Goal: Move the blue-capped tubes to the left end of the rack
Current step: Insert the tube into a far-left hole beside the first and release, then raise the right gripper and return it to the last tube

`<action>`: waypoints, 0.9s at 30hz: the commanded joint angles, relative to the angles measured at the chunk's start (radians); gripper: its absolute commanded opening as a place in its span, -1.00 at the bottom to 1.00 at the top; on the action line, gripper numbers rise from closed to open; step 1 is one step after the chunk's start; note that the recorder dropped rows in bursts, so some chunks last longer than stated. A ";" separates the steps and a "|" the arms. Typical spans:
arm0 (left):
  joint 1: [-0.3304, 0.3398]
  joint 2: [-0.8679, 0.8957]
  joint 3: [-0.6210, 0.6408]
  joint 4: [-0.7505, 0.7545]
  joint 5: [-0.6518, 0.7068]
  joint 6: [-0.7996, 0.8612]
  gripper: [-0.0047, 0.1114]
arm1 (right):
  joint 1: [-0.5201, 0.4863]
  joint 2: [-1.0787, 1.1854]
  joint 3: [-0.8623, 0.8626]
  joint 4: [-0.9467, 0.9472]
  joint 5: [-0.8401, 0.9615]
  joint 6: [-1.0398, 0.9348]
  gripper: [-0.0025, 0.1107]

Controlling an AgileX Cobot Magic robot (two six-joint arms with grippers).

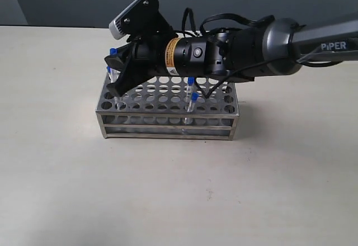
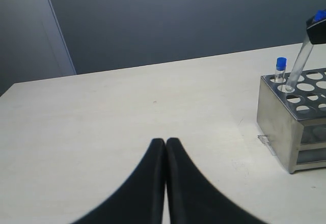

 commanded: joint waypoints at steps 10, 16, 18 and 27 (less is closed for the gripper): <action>-0.012 -0.005 -0.003 0.000 -0.002 0.000 -0.90 | 0.001 0.097 -0.089 -0.104 0.037 0.106 -0.95; -0.012 -0.005 -0.003 0.000 -0.002 0.000 -0.90 | 0.001 0.100 -0.089 -0.106 0.040 0.106 -0.43; -0.012 -0.005 -0.003 0.000 -0.002 0.000 -0.90 | 0.001 0.100 -0.089 -0.106 0.040 0.107 -0.41; -0.012 -0.005 -0.003 0.000 -0.002 0.000 -0.90 | 0.001 0.003 -0.089 -0.108 0.139 0.172 -0.41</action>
